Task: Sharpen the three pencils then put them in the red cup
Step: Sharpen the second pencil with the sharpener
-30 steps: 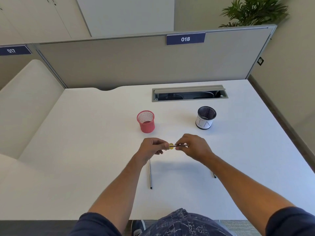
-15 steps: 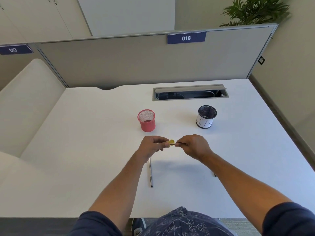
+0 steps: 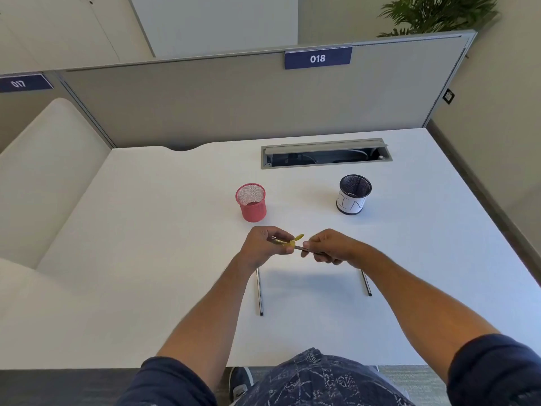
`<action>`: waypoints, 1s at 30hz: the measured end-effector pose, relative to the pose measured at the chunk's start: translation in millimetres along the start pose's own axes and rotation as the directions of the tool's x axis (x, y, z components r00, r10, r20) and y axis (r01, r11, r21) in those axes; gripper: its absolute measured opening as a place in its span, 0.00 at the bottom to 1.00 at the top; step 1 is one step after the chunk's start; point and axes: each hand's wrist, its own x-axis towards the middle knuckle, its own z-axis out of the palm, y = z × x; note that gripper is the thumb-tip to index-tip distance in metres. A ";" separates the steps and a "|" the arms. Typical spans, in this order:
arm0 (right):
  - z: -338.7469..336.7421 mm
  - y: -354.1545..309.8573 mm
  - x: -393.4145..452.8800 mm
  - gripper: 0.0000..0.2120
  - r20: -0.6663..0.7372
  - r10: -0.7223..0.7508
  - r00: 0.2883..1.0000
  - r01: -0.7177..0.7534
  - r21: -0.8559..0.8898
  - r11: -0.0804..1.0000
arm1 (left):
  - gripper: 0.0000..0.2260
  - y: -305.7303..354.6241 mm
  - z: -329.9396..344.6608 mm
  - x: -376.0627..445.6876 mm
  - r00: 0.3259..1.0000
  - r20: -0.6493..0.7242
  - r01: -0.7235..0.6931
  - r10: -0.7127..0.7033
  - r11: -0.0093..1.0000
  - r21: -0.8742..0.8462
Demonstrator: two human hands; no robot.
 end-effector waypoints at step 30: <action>17.3 -8.5 12.1 0.08 -0.305 -0.199 0.931 0.115 -0.271 0.956 | 0.11 -7.5 -7.1 1.3 0.997 -0.006 0.077 -0.077 0.996 -0.054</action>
